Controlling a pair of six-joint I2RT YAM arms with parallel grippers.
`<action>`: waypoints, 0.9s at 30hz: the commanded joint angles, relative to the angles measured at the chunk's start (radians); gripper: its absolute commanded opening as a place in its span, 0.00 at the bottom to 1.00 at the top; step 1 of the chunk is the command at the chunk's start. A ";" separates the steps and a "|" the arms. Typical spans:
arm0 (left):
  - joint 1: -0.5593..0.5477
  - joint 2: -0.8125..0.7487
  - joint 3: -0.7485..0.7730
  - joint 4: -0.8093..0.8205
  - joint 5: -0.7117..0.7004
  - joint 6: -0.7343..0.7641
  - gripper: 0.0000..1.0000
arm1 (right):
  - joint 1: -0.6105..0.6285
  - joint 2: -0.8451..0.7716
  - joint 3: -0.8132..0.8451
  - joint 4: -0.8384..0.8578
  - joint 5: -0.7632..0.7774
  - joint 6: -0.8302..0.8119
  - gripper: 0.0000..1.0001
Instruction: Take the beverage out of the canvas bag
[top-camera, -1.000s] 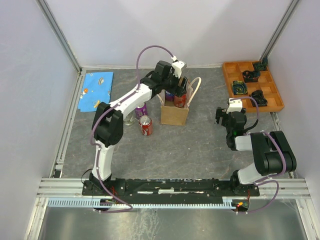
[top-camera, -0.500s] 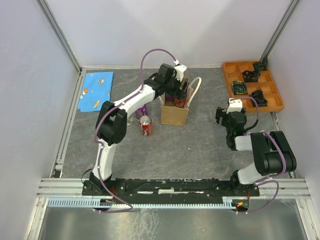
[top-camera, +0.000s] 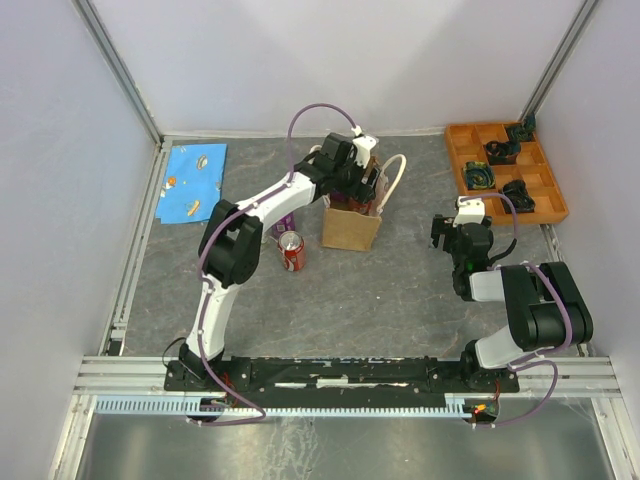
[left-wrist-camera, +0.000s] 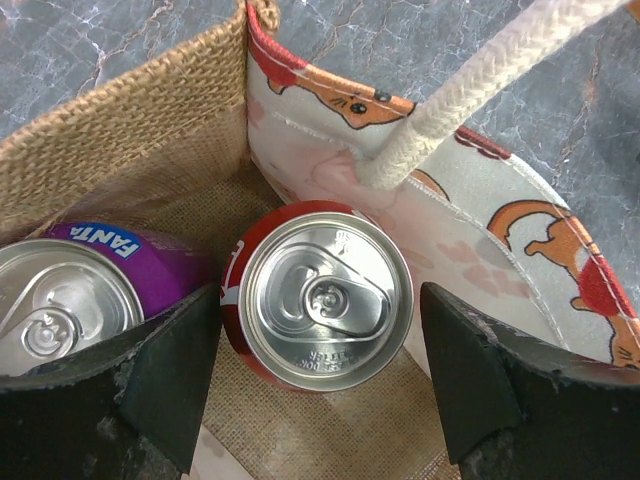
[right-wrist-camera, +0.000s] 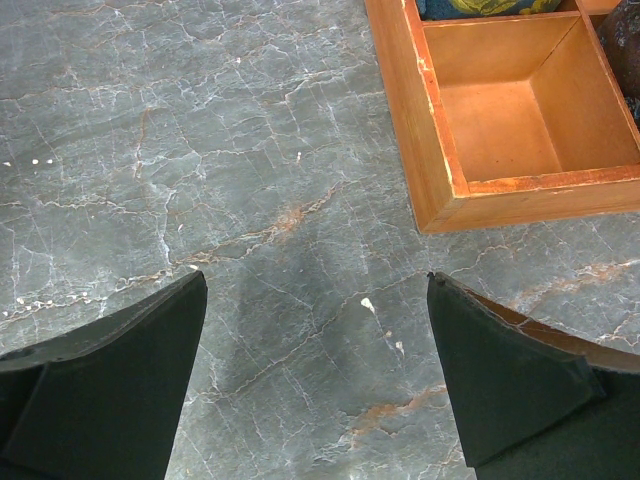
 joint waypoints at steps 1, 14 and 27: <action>-0.003 0.031 0.027 -0.004 -0.007 0.004 0.84 | -0.004 0.000 0.028 0.024 -0.005 -0.013 0.99; -0.004 0.050 -0.003 0.021 -0.091 0.018 0.55 | -0.005 0.000 0.028 0.024 -0.005 -0.013 0.99; -0.003 -0.100 -0.082 0.081 -0.064 0.045 0.03 | -0.004 0.001 0.029 0.025 -0.005 -0.013 0.99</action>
